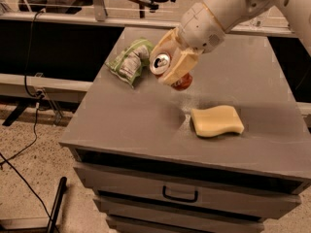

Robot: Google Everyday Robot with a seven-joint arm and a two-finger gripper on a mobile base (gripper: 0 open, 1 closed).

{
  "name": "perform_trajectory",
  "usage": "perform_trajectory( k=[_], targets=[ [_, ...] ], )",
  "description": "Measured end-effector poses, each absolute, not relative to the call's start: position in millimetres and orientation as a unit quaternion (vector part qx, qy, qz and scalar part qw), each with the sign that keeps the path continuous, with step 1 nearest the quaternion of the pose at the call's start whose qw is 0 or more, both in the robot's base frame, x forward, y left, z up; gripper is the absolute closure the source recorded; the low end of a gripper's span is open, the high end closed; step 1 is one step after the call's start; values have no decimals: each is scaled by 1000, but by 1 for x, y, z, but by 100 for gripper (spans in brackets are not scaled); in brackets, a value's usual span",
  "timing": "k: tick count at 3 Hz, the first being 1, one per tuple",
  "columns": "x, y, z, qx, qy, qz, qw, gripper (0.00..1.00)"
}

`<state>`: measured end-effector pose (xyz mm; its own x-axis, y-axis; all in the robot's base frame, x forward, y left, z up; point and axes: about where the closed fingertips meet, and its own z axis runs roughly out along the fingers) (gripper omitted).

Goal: Place coke can upright

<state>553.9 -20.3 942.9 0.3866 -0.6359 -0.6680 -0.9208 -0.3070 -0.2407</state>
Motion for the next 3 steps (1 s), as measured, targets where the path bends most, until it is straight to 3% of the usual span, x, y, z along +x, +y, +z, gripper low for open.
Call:
perform_trajectory(
  k=[1,3],
  targets=[
    [558,-10,929,-712,518,325,345,100],
    [557,17,948,-654,470,412,426,100]
  ],
)
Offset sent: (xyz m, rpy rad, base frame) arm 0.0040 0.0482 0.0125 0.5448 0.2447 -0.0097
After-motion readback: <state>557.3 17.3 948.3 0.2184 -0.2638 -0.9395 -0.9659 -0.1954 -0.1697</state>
